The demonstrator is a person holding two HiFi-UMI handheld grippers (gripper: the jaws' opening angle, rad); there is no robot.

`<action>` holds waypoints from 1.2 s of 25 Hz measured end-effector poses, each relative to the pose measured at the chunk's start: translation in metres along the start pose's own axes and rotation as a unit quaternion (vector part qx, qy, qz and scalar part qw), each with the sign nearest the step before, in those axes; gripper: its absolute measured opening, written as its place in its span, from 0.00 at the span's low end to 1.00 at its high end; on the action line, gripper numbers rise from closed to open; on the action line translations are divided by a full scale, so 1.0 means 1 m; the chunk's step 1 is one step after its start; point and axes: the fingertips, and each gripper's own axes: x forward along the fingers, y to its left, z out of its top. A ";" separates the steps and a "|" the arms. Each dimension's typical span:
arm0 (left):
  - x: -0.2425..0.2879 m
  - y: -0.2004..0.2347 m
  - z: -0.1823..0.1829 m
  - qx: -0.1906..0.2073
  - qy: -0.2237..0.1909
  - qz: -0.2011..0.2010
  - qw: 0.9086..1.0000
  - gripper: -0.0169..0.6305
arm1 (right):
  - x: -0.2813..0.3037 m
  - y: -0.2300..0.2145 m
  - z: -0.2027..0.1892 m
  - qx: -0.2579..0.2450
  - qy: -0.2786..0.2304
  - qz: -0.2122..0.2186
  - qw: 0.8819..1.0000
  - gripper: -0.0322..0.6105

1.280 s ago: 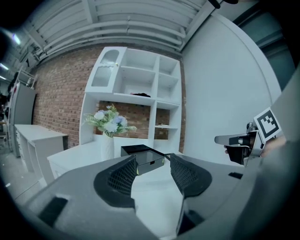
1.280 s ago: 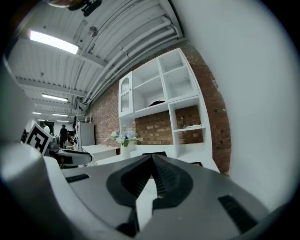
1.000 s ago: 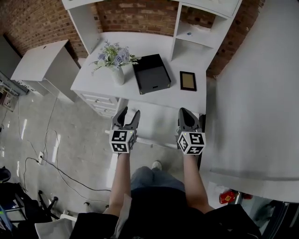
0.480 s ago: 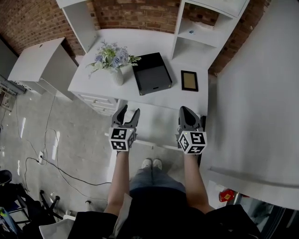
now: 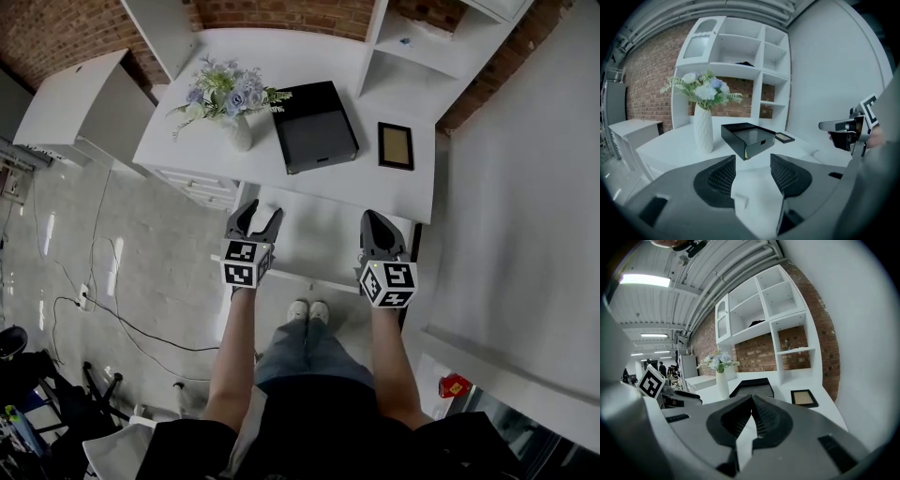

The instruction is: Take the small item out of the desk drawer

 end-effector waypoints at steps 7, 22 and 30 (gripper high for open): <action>0.041 0.015 -0.058 0.005 0.086 -0.006 0.996 0.34 | 0.025 -0.001 -0.044 0.010 0.044 0.017 0.999 0.05; 0.106 0.041 -0.155 0.031 0.265 -0.009 0.964 0.42 | 0.069 0.000 -0.104 0.004 0.106 0.062 0.992 0.05; 0.119 0.052 -0.186 0.040 0.323 0.011 0.945 0.47 | 0.074 -0.003 -0.115 0.004 0.118 0.072 0.990 0.05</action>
